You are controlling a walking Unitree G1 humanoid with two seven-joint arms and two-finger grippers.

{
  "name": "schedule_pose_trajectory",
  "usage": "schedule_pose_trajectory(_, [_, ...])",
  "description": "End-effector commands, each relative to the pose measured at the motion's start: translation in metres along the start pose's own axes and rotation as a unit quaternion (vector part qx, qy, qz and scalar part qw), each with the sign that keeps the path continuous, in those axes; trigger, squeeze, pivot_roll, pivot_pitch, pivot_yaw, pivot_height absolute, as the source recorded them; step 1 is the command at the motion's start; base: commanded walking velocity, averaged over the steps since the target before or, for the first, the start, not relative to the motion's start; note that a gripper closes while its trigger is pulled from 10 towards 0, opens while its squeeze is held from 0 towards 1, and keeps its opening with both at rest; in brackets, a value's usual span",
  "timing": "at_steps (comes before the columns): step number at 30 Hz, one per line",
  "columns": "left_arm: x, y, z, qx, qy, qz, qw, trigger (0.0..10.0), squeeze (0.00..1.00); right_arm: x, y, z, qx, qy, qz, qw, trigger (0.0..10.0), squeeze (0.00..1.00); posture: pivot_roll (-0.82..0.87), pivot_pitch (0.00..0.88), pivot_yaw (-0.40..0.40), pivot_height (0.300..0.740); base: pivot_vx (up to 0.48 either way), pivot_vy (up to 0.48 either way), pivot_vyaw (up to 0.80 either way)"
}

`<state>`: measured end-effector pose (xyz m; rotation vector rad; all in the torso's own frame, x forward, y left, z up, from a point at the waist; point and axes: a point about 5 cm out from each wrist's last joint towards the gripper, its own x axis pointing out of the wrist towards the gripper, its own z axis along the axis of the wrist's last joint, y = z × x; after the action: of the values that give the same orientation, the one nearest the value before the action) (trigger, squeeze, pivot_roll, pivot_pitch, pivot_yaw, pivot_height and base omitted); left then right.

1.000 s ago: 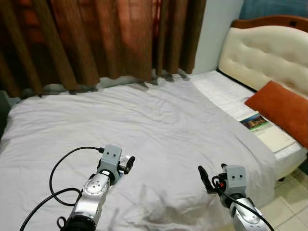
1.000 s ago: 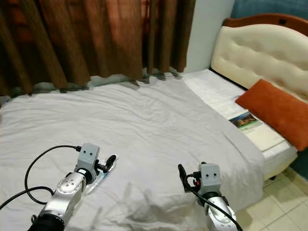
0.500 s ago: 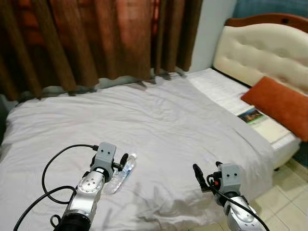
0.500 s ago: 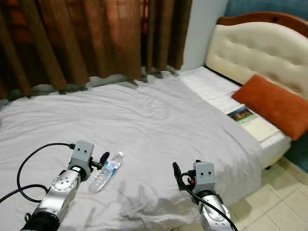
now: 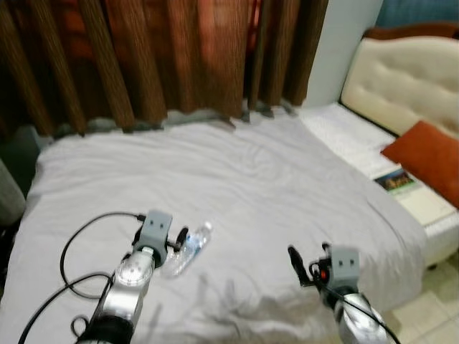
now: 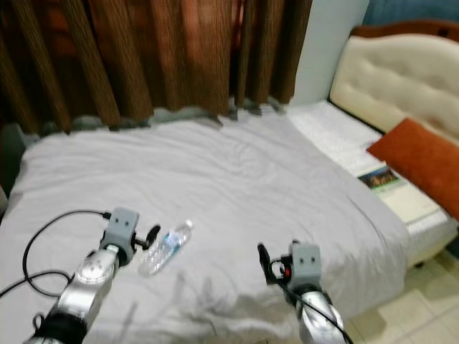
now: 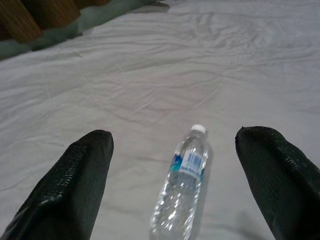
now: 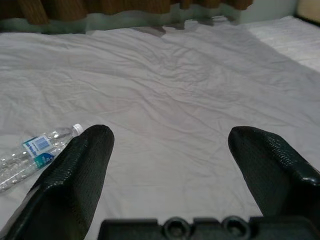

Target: Clean up the room

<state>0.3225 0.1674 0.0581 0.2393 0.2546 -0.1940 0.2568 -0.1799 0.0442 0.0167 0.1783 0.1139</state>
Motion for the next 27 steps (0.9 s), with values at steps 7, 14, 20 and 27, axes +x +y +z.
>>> schedule_pose_trajectory(7, [-0.027,-0.012,-0.011,-0.035,-0.004,0.008,0.999,10.0,0.0,-0.022,-0.017,0.002,-0.007,0.007,-0.015,1.0,10.0,0.0,-0.05,0.0,-0.015,0.74,0.174,-0.293,0.35])
schedule_pose_trajectory(14, [-0.083,-0.026,-0.021,-0.04,0.007,0.006,0.999,10.0,0.0,-0.052,-0.031,-0.009,-0.009,0.037,-0.026,0.999,10.0,0.0,-0.03,0.0,-0.033,0.74,0.0,0.0,0.0])
schedule_pose_trajectory(20, [-0.073,-0.026,-0.006,-0.035,-0.003,0.024,0.999,10.0,0.0,-0.033,-0.024,0.001,-0.011,0.027,-0.003,1.0,10.0,0.0,-0.01,0.0,-0.048,0.74,0.0,0.0,0.0])
schedule_pose_trajectory(27, [-0.075,-0.019,-0.002,-0.038,-0.001,0.044,0.998,10.0,0.0,-0.021,-0.019,0.006,-0.012,0.021,0.01,1.0,10.0,0.0,0.0,0.0,-0.05,0.74,0.139,0.0,0.0])
